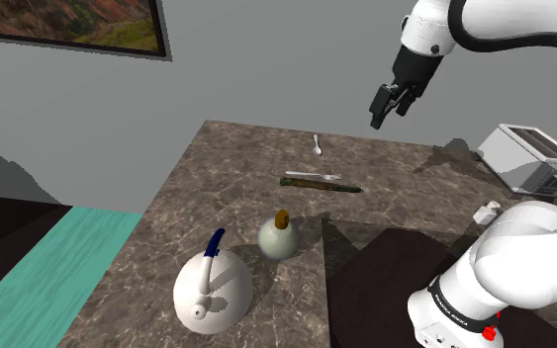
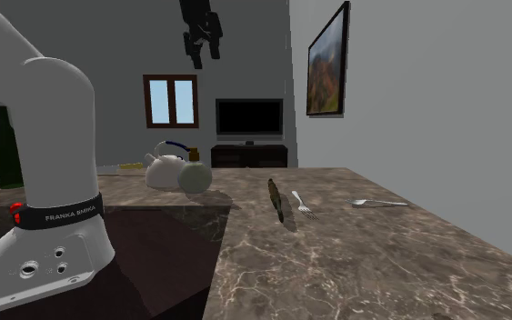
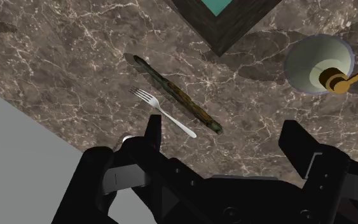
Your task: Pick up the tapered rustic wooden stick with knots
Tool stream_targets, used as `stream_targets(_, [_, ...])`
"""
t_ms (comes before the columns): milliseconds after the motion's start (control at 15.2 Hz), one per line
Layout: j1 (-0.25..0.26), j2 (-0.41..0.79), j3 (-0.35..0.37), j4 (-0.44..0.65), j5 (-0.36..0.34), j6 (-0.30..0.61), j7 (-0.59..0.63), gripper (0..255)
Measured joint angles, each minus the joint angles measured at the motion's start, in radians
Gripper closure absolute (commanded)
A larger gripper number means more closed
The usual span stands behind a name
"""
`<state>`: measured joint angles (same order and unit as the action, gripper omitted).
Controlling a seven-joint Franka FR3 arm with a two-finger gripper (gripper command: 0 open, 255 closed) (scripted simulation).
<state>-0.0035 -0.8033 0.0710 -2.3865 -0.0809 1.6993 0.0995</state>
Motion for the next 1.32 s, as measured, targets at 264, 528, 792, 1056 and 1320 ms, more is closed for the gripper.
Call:
stream_targets(264, [0.011,0.021,-0.034,-0.043,-0.013,0.063,-0.064,0])
stream_targets(528, [0.025,0.088,-0.108,-0.112,-0.041,0.196,-0.196,0])
stream_targets(792, [0.043,0.184,-0.178,-0.161,-0.062,0.337,-0.327,0])
stream_targets(1056, [0.065,0.314,-0.249,-0.17,-0.071,0.47,-0.469,0])
stream_targets(1320, [0.093,0.457,-0.315,-0.158,-0.055,0.592,-0.619,0])
